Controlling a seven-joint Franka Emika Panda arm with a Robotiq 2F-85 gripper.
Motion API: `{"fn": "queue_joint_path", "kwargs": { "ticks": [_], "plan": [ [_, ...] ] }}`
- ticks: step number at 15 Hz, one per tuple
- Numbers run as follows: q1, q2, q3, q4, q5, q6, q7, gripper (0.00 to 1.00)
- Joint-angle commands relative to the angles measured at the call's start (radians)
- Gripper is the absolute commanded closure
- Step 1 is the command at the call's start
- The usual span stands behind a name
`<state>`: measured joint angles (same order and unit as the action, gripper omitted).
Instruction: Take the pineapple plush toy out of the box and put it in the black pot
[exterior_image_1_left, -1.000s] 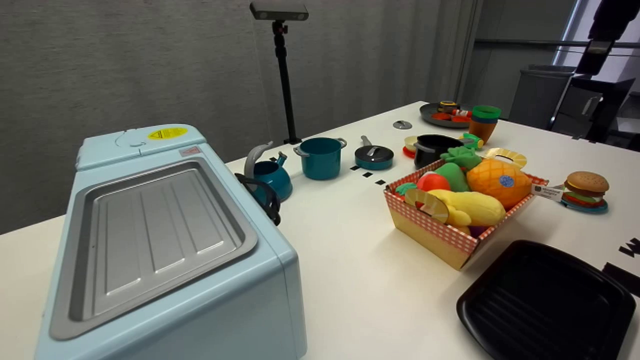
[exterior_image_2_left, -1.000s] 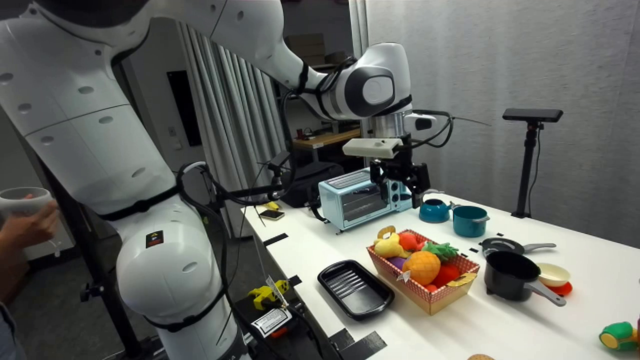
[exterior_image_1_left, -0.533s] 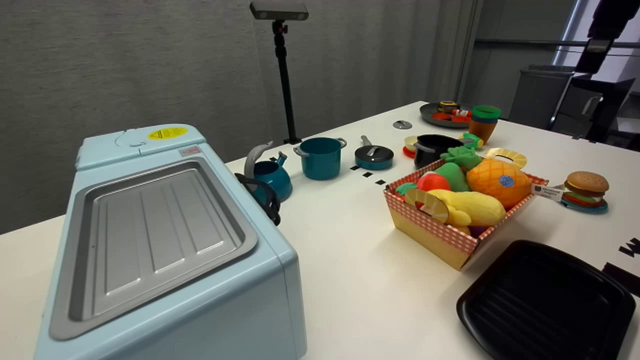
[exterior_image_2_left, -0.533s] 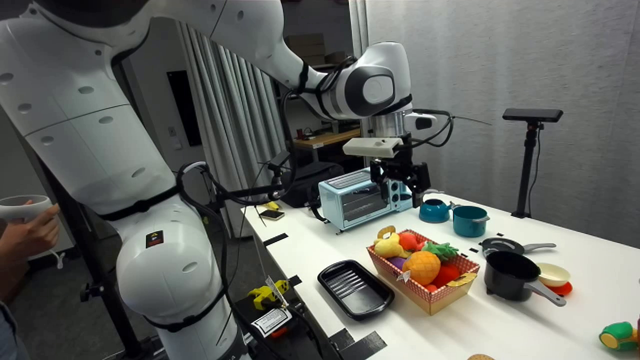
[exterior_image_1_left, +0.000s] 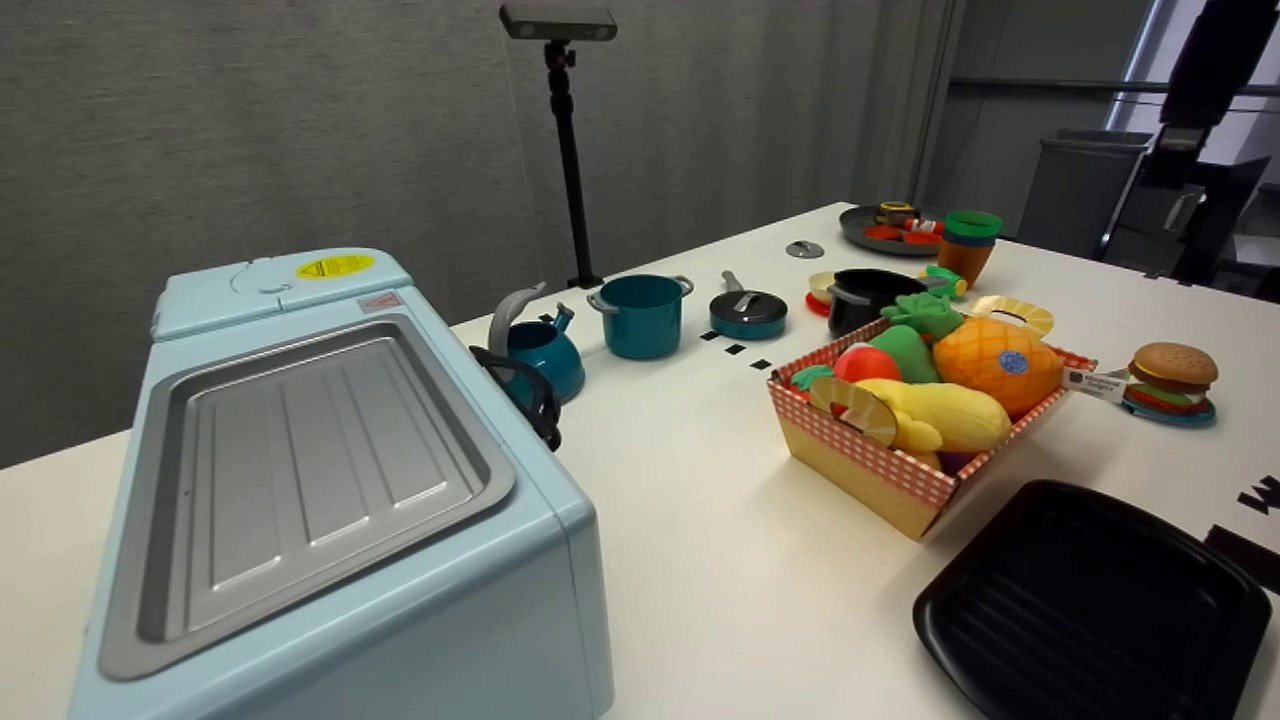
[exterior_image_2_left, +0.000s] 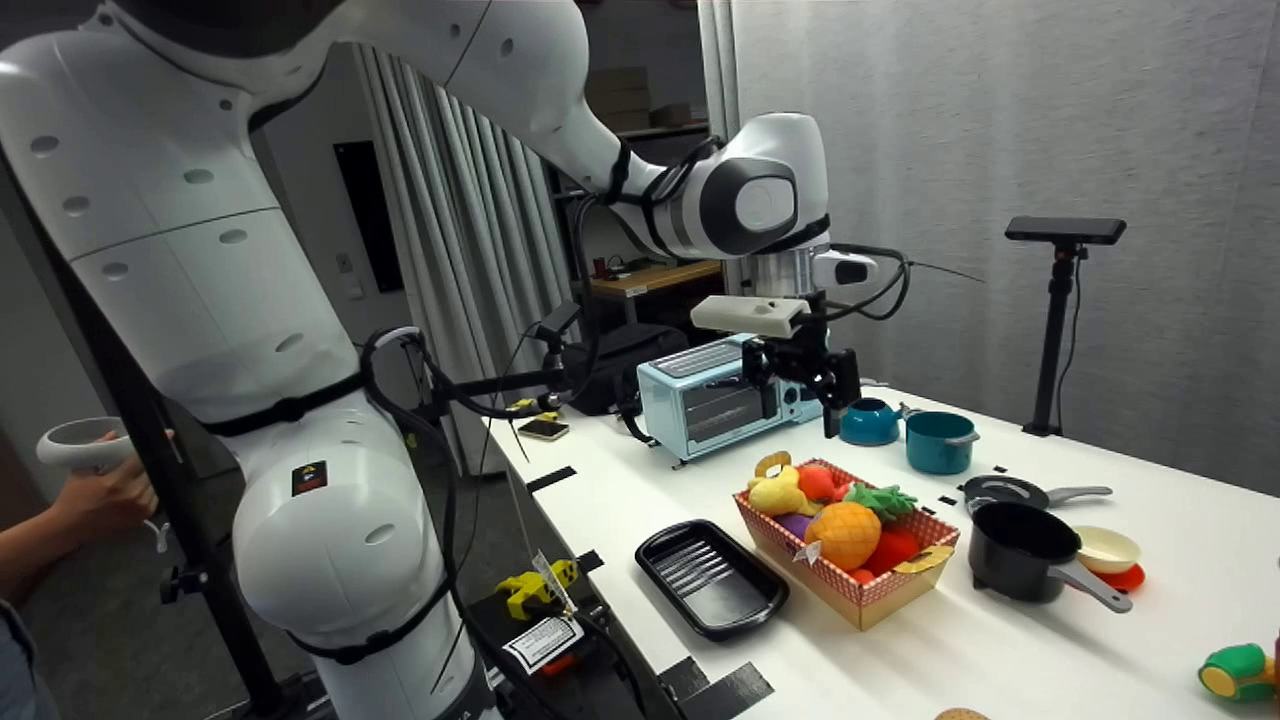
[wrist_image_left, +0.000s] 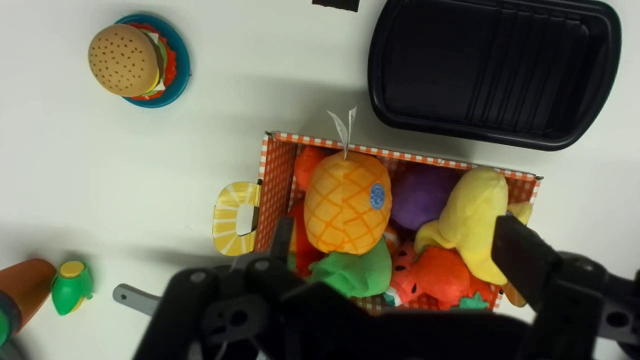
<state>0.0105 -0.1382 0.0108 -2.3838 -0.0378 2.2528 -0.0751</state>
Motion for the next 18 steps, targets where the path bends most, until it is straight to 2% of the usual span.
{"fn": "queue_joint_path", "kwargs": {
  "ticks": [1,7,18],
  "plan": [
    [0.007,0.065,-0.002,0.020,0.027,0.053,-0.021,0.00],
    [0.007,0.163,0.005,0.029,0.053,0.153,-0.037,0.00],
    [-0.007,0.359,0.004,0.110,0.036,0.232,-0.033,0.00]
  ]
}}
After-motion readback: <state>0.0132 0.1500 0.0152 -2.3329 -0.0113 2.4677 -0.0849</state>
